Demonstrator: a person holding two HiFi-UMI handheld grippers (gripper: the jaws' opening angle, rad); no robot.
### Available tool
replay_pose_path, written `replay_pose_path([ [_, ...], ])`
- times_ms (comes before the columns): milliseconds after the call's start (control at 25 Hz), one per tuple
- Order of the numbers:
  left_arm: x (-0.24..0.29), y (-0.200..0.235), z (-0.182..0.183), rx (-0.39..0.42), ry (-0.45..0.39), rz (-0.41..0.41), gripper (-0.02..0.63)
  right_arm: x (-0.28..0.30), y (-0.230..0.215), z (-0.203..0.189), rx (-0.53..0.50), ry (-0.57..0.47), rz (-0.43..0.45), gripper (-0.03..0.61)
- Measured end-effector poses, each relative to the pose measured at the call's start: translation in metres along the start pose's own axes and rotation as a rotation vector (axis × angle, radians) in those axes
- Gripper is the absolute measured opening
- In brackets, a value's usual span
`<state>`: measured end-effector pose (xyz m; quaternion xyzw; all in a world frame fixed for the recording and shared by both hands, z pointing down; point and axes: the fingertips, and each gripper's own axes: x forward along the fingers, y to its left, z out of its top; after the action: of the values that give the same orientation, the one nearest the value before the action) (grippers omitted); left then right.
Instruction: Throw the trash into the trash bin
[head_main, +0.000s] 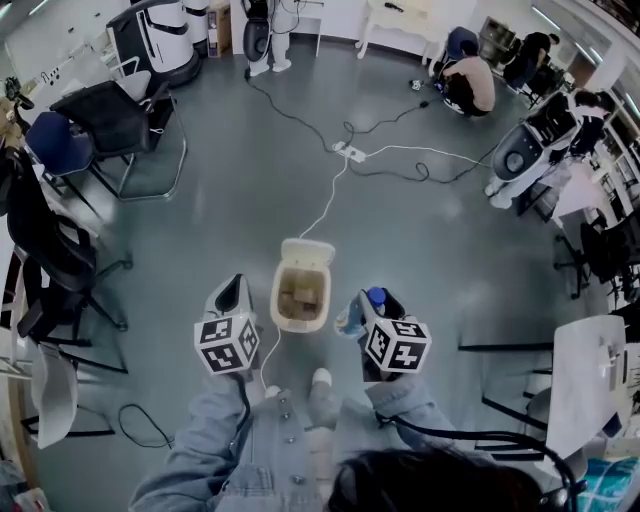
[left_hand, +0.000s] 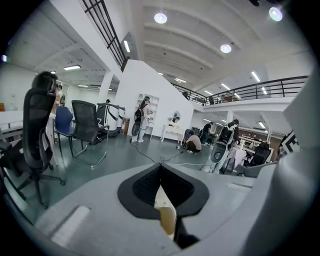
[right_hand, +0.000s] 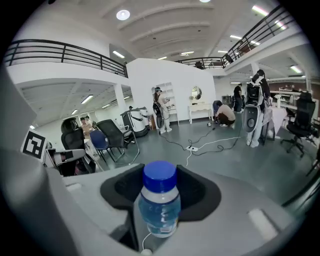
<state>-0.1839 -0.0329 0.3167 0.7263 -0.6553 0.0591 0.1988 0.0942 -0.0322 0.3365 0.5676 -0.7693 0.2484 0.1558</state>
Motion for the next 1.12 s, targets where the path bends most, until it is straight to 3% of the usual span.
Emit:
replay_pose_path([
  [400, -0.016, 0.028, -0.020, -0.032, 0.018, 0.096, 0.009, 0.066, 0.036, 0.002, -0.076, 0.029, 0.094, 0.202],
  [680, -0.013, 0.055, -0.046, -0.061, 0.067, 0.147, 0.009, 0.133, 0.049, -0.007, -0.077, 0.060, 0.109, 0.202],
  [1120, 0.020, 0.088, -0.115, -0.129, 0.149, 0.168, 0.009, 0.226, 0.028, -0.077, -0.058, 0.105, 0.069, 0.202],
])
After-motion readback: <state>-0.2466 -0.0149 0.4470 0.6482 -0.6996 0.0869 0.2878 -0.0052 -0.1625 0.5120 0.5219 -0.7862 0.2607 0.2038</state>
